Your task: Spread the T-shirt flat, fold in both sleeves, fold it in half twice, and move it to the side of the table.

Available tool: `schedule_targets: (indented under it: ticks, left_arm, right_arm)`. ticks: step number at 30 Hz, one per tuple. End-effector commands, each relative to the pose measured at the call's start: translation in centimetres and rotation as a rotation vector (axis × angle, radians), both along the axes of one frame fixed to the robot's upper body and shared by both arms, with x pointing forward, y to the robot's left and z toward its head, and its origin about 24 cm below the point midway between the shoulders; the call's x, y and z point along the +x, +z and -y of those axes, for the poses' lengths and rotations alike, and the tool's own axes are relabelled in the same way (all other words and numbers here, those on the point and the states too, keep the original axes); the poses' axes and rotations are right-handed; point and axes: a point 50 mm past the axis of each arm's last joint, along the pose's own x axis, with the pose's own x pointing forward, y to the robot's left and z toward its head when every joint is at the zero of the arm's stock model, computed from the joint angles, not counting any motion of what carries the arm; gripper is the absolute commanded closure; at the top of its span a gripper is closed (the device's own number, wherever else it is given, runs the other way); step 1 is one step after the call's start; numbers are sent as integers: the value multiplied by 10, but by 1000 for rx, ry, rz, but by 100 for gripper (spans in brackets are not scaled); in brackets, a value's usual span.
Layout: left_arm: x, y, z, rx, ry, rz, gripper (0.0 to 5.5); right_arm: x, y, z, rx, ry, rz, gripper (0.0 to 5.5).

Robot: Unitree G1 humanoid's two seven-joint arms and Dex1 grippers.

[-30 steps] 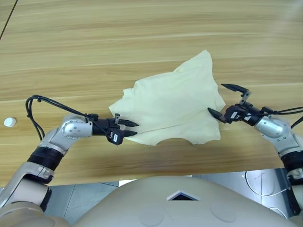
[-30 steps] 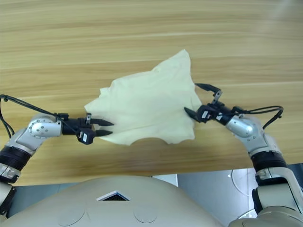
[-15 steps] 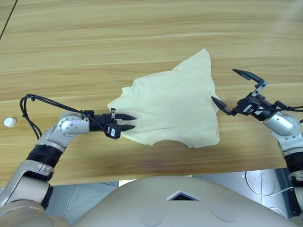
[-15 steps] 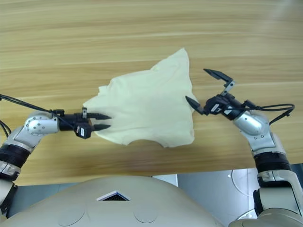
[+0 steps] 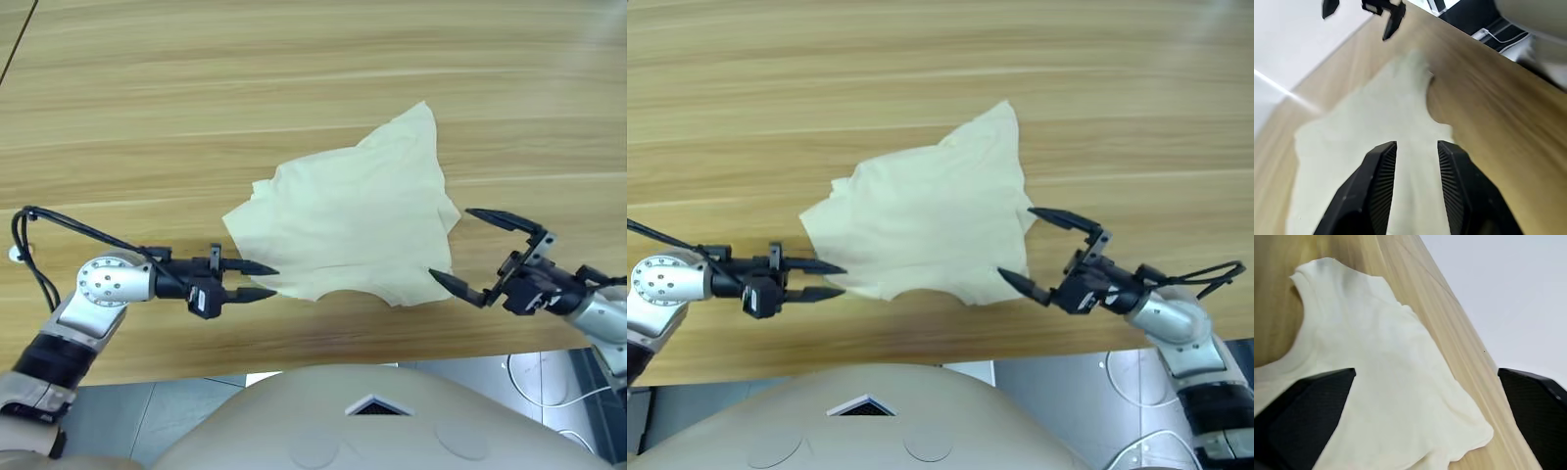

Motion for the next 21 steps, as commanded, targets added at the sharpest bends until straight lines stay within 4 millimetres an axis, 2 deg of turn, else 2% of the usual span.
schedule_targets:
  ticks: [1, 4, 7, 11, 16, 20, 21]
  left_arm:
    - [-6, 0, -11, 47, 19, -50, 346]
    - [-3, -7, -14, 93, 61, -33, 301]
    - [6, -16, -13, 164, 113, 79, 250]
    - [9, -23, -4, 201, 116, 168, 250]
    - [4, -28, 8, 189, 85, 184, 250]
    - [1, -31, 10, 190, 53, 169, 250]
    - [1, -31, 10, 193, 51, 170, 269]
  right_arm:
    - [-15, -3, 1, -91, 5, -61, 10]
    - [-20, -15, -3, -156, 5, -121, 10]
    - [-22, -28, -6, -242, -12, -169, 10]
    - [-24, -41, -1, -358, -17, -226, 10]
    - [-30, -41, 2, -390, -1, -240, 10]
    - [-28, -39, 9, -411, -36, -222, 10]
    - [-28, -38, 9, -415, -40, -218, 31]
